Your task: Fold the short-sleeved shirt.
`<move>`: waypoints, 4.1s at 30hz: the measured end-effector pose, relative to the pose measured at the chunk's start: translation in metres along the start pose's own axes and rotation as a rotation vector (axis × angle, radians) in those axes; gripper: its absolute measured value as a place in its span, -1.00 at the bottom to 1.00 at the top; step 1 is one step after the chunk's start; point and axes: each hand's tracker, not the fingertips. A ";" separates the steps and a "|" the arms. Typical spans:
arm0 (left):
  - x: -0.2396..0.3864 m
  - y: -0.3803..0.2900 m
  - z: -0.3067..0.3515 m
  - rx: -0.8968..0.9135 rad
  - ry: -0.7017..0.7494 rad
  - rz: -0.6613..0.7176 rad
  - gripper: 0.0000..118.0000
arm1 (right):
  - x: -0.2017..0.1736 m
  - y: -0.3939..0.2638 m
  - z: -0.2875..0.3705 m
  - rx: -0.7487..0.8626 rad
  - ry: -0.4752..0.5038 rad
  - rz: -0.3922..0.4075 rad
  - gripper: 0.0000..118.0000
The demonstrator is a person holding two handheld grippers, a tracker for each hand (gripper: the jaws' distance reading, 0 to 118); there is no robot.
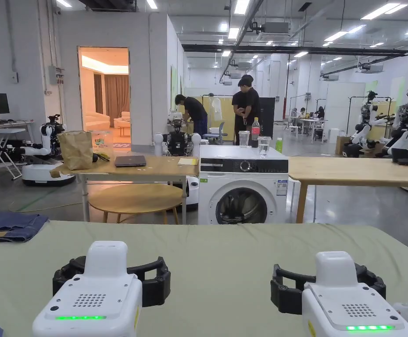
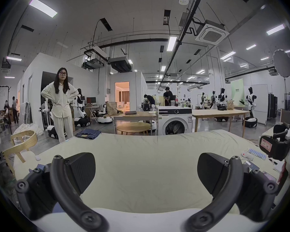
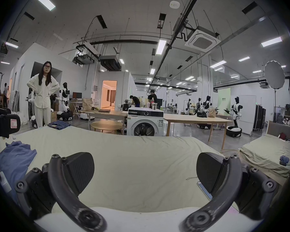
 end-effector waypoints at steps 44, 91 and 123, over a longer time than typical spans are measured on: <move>-0.074 -0.007 0.018 -0.061 0.122 0.022 -1.00 | -0.082 -0.001 -0.012 -0.048 0.187 -0.012 -1.00; -0.342 -0.169 -0.116 -0.872 0.295 0.268 0.90 | -0.275 -0.117 -0.026 -0.353 0.619 0.026 -1.00; -0.113 0.002 -0.139 -0.597 -0.105 0.010 -0.96 | -0.088 -0.089 0.024 -0.286 0.303 -0.041 -1.00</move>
